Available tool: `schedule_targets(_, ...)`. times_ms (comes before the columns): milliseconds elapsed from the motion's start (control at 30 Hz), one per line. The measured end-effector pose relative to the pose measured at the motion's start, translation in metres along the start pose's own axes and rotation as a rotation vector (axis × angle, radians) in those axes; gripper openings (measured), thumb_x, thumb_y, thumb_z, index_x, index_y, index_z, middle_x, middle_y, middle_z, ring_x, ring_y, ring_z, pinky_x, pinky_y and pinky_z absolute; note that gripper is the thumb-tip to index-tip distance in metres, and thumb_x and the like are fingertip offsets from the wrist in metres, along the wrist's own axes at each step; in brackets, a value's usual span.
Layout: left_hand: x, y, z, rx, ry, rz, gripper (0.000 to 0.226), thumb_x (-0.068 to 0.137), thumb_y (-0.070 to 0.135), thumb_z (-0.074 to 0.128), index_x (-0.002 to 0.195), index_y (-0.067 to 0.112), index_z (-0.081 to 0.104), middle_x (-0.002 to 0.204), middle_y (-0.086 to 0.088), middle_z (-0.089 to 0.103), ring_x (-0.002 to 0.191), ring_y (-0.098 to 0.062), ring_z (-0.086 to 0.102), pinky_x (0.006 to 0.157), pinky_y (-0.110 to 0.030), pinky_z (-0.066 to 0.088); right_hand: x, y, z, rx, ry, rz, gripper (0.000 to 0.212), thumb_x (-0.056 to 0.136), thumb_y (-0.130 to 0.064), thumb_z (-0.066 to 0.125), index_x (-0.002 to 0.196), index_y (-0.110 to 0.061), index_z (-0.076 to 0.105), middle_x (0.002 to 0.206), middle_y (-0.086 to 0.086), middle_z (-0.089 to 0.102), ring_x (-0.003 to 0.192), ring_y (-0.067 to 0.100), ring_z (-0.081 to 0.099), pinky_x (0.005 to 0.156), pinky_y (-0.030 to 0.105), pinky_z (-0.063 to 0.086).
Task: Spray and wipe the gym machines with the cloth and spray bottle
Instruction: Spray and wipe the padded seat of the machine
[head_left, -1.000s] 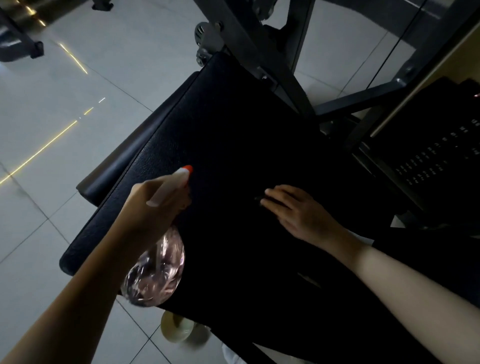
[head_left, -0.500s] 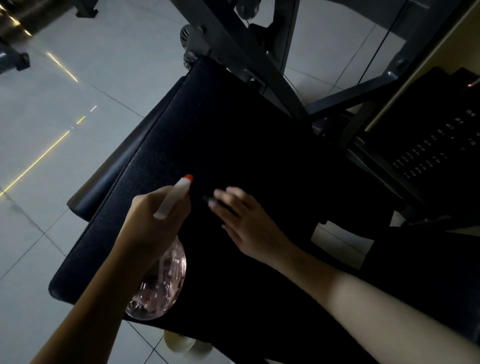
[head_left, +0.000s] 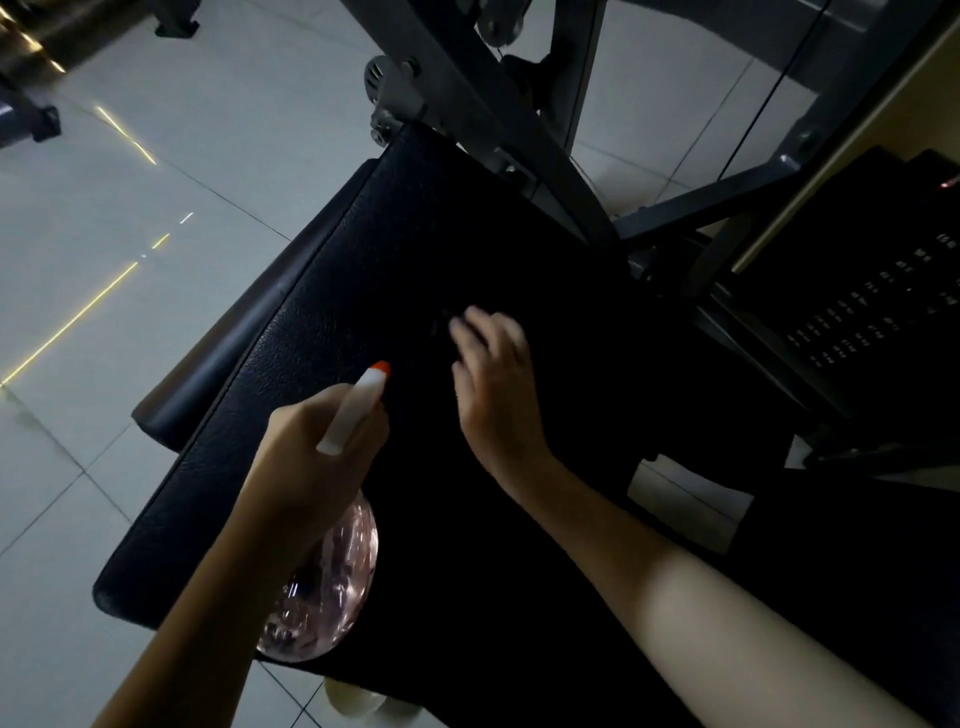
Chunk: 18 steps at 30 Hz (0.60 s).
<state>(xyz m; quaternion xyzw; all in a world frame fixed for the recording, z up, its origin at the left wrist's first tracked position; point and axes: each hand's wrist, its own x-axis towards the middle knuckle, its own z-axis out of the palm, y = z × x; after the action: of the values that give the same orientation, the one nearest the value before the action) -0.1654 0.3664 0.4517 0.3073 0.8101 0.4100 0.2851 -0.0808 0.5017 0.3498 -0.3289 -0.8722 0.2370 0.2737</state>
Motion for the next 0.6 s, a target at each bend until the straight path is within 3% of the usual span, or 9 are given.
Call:
schedule_targets(100, 0.002, -0.002, -0.002, -0.039, -0.002, -0.014, 0.064, 0.072, 0.064, 0.052, 0.071, 0.000, 0.058, 0.057, -0.007, 0.053, 0.050, -0.023, 0.046, 0.051, -0.035, 0.036, -0.021, 0.034, -0.027, -0.016, -0.296, -0.463, 0.042, 0.091, -0.017, 0.044, 0.132, -0.009, 0.049, 0.138, 0.009, 0.046, 0.129, 0.028, 0.038, 0.108, 0.035, 0.033)
schedule_targets(200, 0.007, -0.003, -0.008, -0.164, -0.020, -0.064, 0.067, 0.071, 0.069, 0.058, 0.074, 0.003, 0.061, 0.061, -0.012, 0.055, 0.056, -0.024, 0.049, 0.056, -0.038, 0.035, -0.014, 0.071, -0.048, -0.058, -0.374, -0.562, 0.039, 0.093, -0.023, 0.045, 0.131, -0.013, 0.052, 0.139, 0.006, 0.046, 0.132, 0.026, 0.036, 0.108, 0.033, 0.030)
schedule_targets(333, 0.024, 0.015, -0.007, -0.237, 0.038, -0.042, 0.063, 0.073, 0.067, 0.057, 0.071, 0.004, 0.059, 0.068, -0.020, 0.056, 0.063, -0.026, 0.052, 0.059, -0.036, 0.039, 0.010, 0.093, -0.054, -0.148, -0.211, -0.412, 0.040, 0.091, -0.024, 0.045, 0.130, -0.019, 0.048, 0.137, 0.009, 0.049, 0.128, 0.028, 0.038, 0.104, 0.042, 0.035)
schedule_targets(467, 0.036, 0.027, 0.004, -0.227, 0.015, 0.016, 0.061, 0.081, 0.062, 0.055, 0.064, 0.004, 0.052, 0.064, -0.015, 0.049, 0.059, -0.024, 0.043, 0.058, -0.040, 0.032, 0.023, 0.070, -0.042, 0.013, 0.067, 0.308, 0.043, 0.093, -0.017, 0.047, 0.137, -0.013, 0.048, 0.149, 0.012, 0.035, 0.134, 0.033, 0.032, 0.110, 0.043, 0.029)
schedule_targets(500, 0.037, 0.026, 0.005, -0.218, 0.015, 0.021, 0.061, 0.082, 0.062, 0.055, 0.064, 0.004, 0.051, 0.064, -0.014, 0.049, 0.059, -0.024, 0.042, 0.058, -0.041, 0.032, 0.021, 0.058, -0.037, 0.027, 0.091, 0.391, 0.044, 0.094, -0.015, 0.048, 0.138, -0.012, 0.046, 0.151, 0.012, 0.032, 0.136, 0.032, 0.029, 0.111, 0.041, 0.026)
schedule_targets(533, 0.038, 0.025, 0.007, -0.202, 0.018, 0.028, 0.062, 0.082, 0.062, 0.054, 0.066, 0.002, 0.051, 0.064, -0.016, 0.049, 0.059, -0.024, 0.042, 0.058, -0.042, 0.033, 0.017, 0.049, -0.032, 0.006, 0.072, 0.373, 0.046, 0.094, -0.015, 0.048, 0.139, -0.013, 0.044, 0.152, 0.011, 0.030, 0.137, 0.032, 0.026, 0.110, 0.039, 0.026)
schedule_targets(600, 0.039, 0.024, 0.008, -0.191, 0.024, 0.029, 0.068, 0.081, 0.063, 0.054, 0.070, -0.004, 0.052, 0.064, -0.016, 0.050, 0.059, -0.023, 0.043, 0.058, -0.041, 0.033, -0.002, 0.042, -0.030, 0.010, -0.046, 0.164, 0.047, 0.094, -0.018, 0.045, 0.141, -0.017, 0.040, 0.151, 0.007, 0.030, 0.138, 0.029, 0.024, 0.108, 0.038, 0.030)
